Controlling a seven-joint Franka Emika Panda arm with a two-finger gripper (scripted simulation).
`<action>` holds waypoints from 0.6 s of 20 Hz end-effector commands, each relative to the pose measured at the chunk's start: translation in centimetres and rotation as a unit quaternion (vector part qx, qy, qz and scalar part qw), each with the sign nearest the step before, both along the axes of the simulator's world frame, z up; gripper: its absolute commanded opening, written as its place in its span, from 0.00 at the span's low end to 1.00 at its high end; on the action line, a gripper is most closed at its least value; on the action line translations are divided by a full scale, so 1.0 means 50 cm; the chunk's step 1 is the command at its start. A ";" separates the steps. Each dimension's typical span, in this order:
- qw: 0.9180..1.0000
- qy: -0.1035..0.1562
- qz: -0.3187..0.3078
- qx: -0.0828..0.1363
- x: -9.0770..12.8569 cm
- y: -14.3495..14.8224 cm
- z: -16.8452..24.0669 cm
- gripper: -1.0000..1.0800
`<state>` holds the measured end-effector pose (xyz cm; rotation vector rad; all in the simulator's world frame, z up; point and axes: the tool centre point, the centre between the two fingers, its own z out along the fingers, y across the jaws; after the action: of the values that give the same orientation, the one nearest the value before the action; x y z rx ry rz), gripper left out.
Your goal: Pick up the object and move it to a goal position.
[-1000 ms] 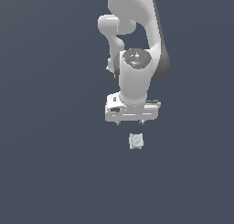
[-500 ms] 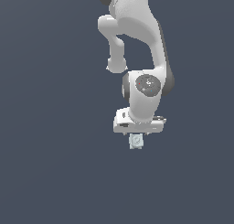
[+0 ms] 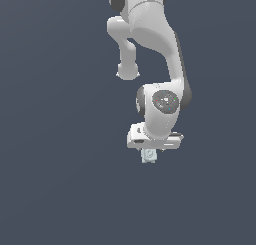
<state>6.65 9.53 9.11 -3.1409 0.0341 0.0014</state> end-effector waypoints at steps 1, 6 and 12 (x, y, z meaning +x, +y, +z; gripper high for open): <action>1.000 0.000 0.000 0.000 0.000 0.000 -0.002 0.96; 1.000 0.000 0.000 0.000 0.000 0.000 -0.038 0.96; 1.000 0.000 -0.001 0.000 -0.001 0.000 -0.095 0.96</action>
<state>6.56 9.52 4.87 -3.1415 0.0366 0.0022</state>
